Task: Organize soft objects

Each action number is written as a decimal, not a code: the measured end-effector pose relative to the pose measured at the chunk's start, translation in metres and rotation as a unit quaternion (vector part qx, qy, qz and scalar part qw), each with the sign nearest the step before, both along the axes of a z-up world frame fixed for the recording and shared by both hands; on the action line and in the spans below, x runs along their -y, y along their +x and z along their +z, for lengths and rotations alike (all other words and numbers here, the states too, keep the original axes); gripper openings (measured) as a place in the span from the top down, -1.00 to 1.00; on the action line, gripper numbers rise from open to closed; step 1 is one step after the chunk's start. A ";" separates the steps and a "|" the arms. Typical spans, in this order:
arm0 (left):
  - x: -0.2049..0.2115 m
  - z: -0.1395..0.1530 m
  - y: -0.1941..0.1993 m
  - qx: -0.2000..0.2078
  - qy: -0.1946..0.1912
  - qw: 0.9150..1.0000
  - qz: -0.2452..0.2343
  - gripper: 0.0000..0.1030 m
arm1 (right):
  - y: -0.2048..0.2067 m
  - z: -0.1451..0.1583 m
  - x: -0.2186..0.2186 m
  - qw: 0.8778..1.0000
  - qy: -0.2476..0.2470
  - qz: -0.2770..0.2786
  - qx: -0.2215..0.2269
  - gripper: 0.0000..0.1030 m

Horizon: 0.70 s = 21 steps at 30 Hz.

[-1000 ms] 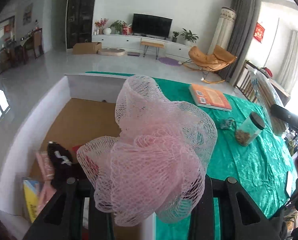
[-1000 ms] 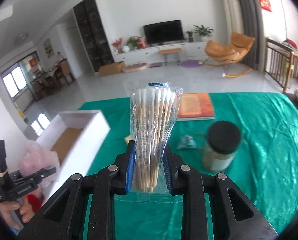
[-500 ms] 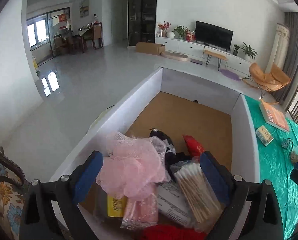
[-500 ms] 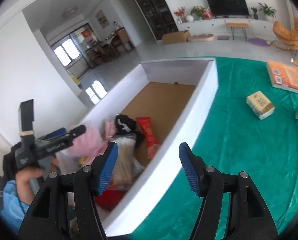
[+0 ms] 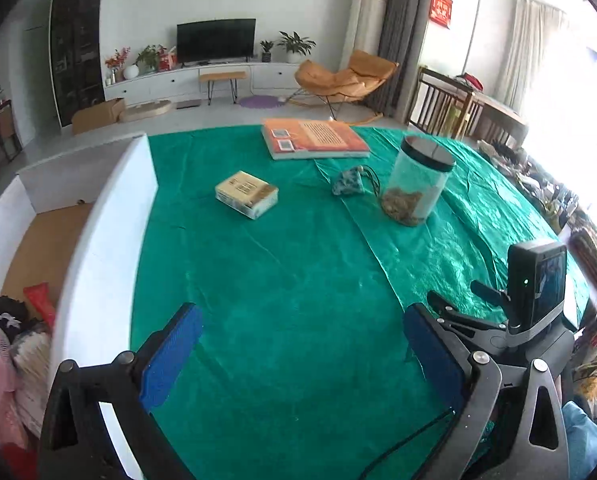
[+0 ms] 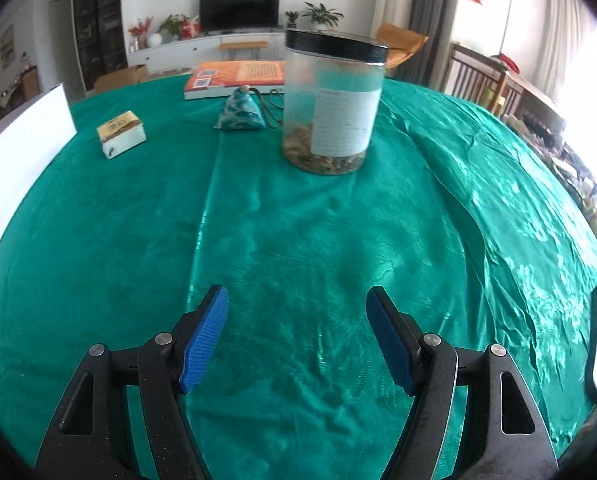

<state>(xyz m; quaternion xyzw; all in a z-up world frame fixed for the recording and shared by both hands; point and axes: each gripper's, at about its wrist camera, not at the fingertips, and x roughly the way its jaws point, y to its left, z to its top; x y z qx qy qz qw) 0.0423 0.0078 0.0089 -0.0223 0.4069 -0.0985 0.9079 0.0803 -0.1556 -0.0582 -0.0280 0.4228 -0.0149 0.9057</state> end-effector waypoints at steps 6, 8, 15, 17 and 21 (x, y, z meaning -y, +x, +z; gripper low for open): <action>0.026 -0.068 0.042 -0.048 0.043 0.998 0.016 -0.94 | -0.001 -0.002 0.012 0.999 0.031 -0.022 -0.006 -0.45; 0.020 -0.078 0.050 -0.052 0.043 0.997 0.027 -0.94 | 0.003 -0.006 0.015 0.999 0.038 -0.028 -0.017 -0.45; 0.010 -0.098 0.056 -0.047 0.061 0.996 0.042 -0.96 | 0.005 -0.011 0.012 0.999 0.035 -0.027 -0.026 -0.61; 0.011 -0.099 0.058 -0.050 0.061 0.996 0.040 -1.00 | 0.004 -0.011 0.012 0.999 0.036 -0.027 -0.026 -0.63; 0.010 -0.099 0.059 -0.050 0.061 0.996 0.039 -1.00 | 0.003 -0.011 0.012 0.999 0.035 -0.026 -0.027 -0.66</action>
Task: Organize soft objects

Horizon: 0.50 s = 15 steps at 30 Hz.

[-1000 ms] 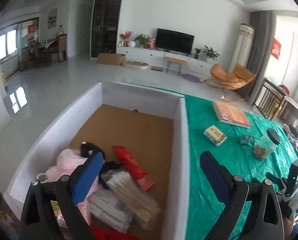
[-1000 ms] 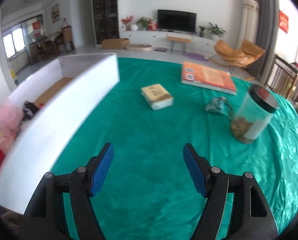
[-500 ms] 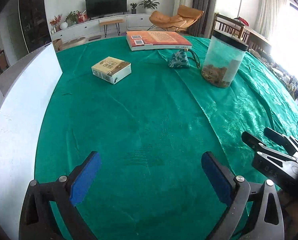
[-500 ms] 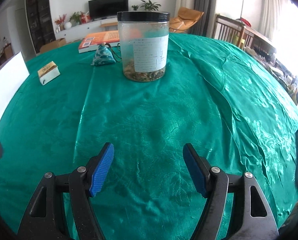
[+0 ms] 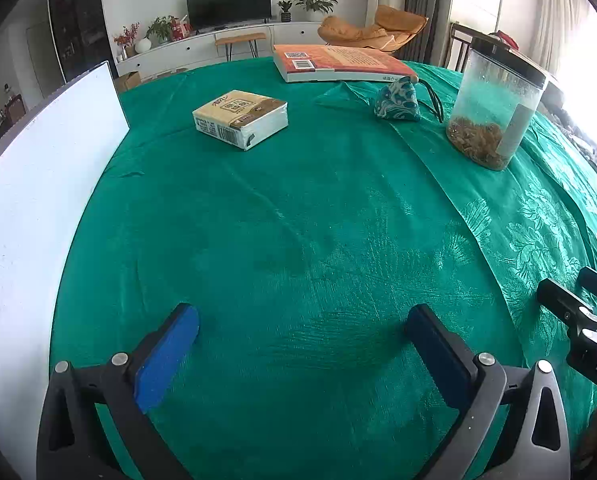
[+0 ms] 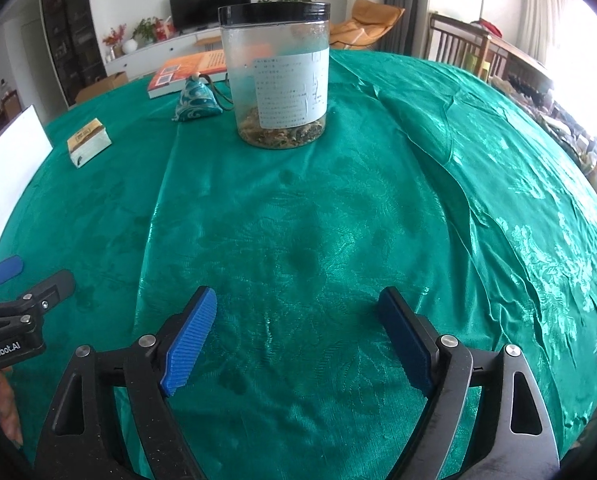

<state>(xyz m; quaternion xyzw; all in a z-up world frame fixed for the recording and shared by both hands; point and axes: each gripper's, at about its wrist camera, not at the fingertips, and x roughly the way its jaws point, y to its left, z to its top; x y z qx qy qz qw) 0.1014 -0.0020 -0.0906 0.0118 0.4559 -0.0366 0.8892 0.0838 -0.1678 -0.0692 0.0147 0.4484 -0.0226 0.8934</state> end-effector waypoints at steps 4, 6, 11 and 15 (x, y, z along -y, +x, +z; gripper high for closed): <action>0.000 0.000 0.000 0.000 0.000 1.000 0.000 -1.00 | 0.000 0.000 0.000 1.000 0.000 0.000 0.000 -0.67; 0.000 0.000 0.000 0.000 0.000 1.000 0.000 -1.00 | 0.000 0.000 0.000 1.000 0.000 0.000 0.000 -0.67; 0.000 0.000 0.000 0.000 0.000 1.000 0.000 -1.00 | 0.000 0.000 0.000 1.000 0.000 0.000 0.000 -0.67; 0.000 0.000 0.000 0.000 0.000 1.000 0.000 -1.00 | -0.001 0.001 0.000 1.000 0.000 0.000 0.000 -0.67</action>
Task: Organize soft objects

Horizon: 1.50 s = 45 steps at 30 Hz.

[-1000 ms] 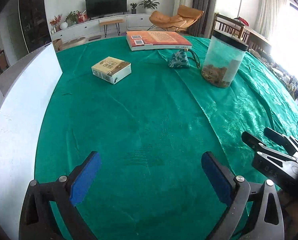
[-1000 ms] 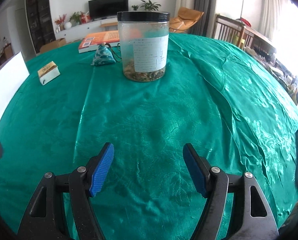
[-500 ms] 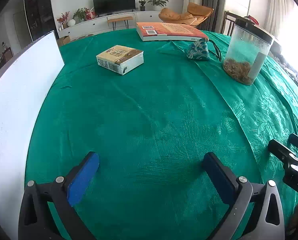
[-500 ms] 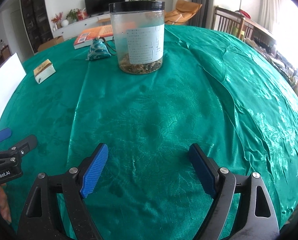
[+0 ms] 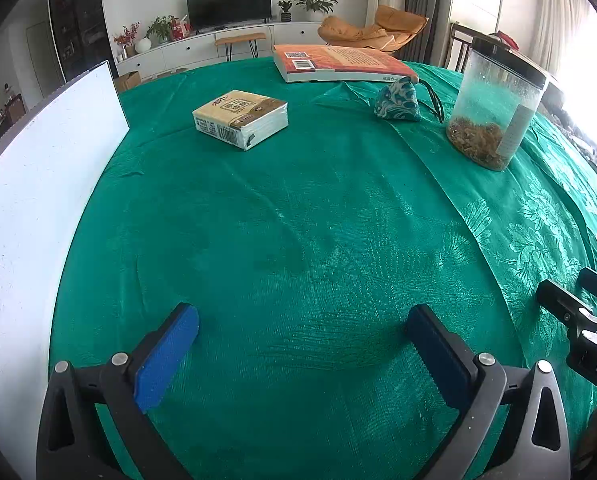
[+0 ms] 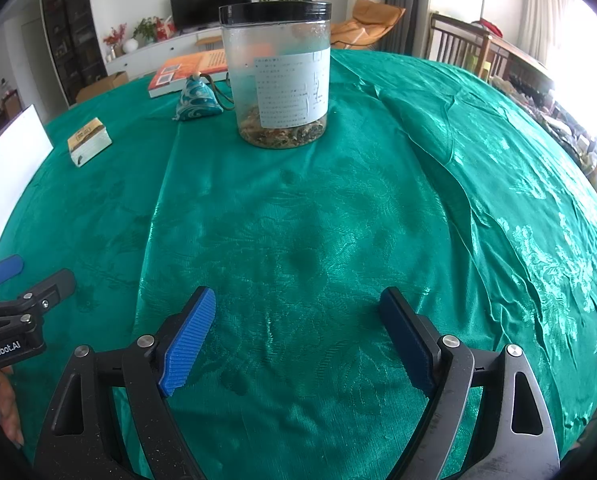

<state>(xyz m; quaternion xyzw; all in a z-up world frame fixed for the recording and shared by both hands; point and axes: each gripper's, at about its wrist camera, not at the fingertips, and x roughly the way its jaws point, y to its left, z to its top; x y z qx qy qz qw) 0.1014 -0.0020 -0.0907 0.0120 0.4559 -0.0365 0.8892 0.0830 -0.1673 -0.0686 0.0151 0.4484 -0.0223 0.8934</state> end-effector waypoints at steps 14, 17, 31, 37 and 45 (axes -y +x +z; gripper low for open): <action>0.000 0.001 0.001 -0.001 0.000 1.000 0.001 -1.00 | 0.000 0.000 0.000 1.000 0.000 0.000 0.000 -0.69; -0.007 0.008 0.024 -0.021 -0.020 0.999 0.020 -1.00 | 0.000 0.000 0.000 1.000 0.000 0.000 0.000 -0.69; -0.065 0.010 0.199 -0.078 -0.088 0.982 0.147 -0.98 | -0.001 0.000 0.000 1.000 0.001 0.001 0.000 -0.70; -0.066 0.020 0.160 -0.048 -0.077 0.989 0.116 -0.42 | -0.001 0.001 -0.001 1.000 0.001 0.002 0.000 -0.70; -0.064 0.029 0.045 -0.114 0.012 0.990 0.085 -0.56 | -0.001 0.001 -0.001 1.000 0.001 0.002 0.000 -0.70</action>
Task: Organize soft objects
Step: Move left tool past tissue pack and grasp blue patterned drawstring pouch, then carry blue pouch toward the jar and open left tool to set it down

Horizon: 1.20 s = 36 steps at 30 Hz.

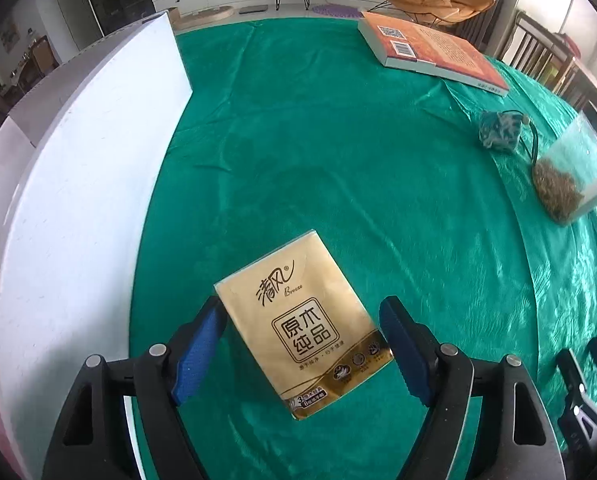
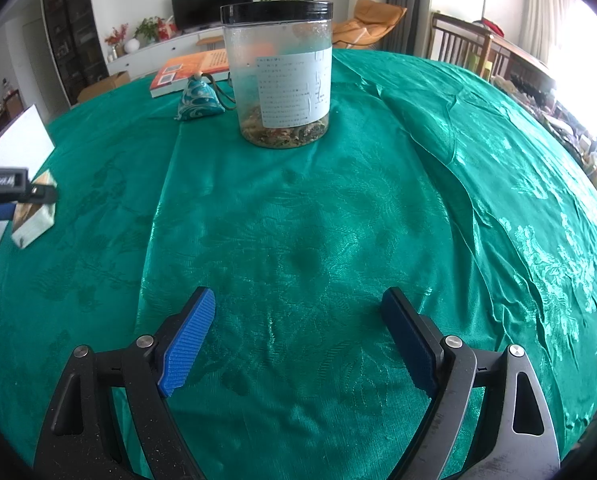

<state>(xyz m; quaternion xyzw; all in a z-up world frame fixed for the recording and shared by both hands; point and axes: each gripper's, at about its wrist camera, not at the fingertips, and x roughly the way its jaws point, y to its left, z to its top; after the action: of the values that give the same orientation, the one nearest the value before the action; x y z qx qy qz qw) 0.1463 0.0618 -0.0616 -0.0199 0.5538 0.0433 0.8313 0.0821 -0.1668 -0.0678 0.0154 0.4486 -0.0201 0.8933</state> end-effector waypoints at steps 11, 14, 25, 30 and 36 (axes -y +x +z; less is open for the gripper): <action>0.077 0.064 0.071 0.178 -0.077 0.971 -0.137 -0.99 | 0.000 0.000 0.000 1.000 0.000 0.000 0.000 -0.71; 0.101 0.041 0.117 0.147 -0.111 0.976 -0.121 -0.98 | 0.000 0.000 0.000 1.000 0.000 0.000 0.000 -0.71; 0.139 -0.015 0.164 0.122 -0.123 0.982 -0.080 -0.15 | 0.000 0.000 0.000 1.000 0.000 0.000 0.000 -0.71; 0.132 0.006 0.148 0.145 -0.120 0.977 -0.099 0.18 | 0.000 0.000 0.000 1.000 0.000 0.000 0.000 -0.71; 0.115 0.048 0.069 0.168 -0.091 0.967 -0.169 0.18 | 0.000 0.000 0.000 1.000 0.001 0.000 0.000 -0.71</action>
<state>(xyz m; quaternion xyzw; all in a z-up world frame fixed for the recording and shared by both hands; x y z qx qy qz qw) 0.2158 -0.0527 -0.0138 -0.0088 0.4033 -0.1524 0.9022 0.0820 -0.1668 -0.0677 0.0159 0.4485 -0.0194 0.8934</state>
